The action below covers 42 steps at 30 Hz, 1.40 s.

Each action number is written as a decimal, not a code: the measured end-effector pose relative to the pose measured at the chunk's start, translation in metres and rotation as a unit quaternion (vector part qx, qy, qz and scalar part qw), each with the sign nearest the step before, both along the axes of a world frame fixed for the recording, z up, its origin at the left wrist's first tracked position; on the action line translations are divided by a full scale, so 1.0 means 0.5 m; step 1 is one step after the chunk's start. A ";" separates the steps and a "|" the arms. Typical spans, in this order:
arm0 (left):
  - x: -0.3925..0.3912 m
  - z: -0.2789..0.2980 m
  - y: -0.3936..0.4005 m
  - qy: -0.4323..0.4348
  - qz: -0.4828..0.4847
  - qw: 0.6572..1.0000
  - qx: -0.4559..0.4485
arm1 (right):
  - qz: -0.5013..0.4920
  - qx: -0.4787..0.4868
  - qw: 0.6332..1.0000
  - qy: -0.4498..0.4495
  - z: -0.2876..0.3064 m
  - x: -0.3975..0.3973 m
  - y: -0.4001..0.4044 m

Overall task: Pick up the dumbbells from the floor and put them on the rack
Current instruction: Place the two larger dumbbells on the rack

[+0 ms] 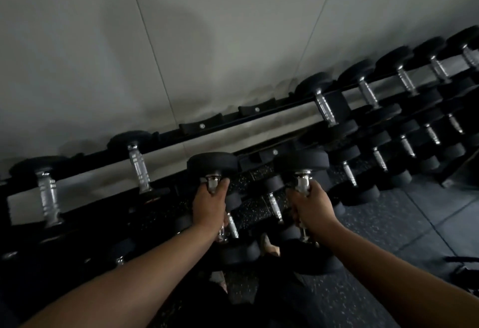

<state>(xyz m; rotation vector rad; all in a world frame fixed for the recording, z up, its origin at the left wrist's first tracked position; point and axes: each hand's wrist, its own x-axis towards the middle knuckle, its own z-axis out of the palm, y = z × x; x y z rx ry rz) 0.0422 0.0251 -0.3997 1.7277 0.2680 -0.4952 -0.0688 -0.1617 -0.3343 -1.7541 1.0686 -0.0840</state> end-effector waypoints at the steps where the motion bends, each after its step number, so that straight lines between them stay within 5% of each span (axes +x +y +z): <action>1: 0.013 -0.004 -0.018 0.001 0.003 1.000 0.006 | 0.011 -0.004 1.000 0.004 -0.002 0.015 -0.022; 19: 0.291 -0.071 -0.251 0.022 0.193 0.976 0.096 | 0.164 0.075 0.982 0.055 -0.095 0.336 -0.346; 42: 0.376 -0.133 -0.220 -0.042 0.188 0.952 0.238 | 0.197 0.099 0.974 0.048 -0.203 0.552 -0.302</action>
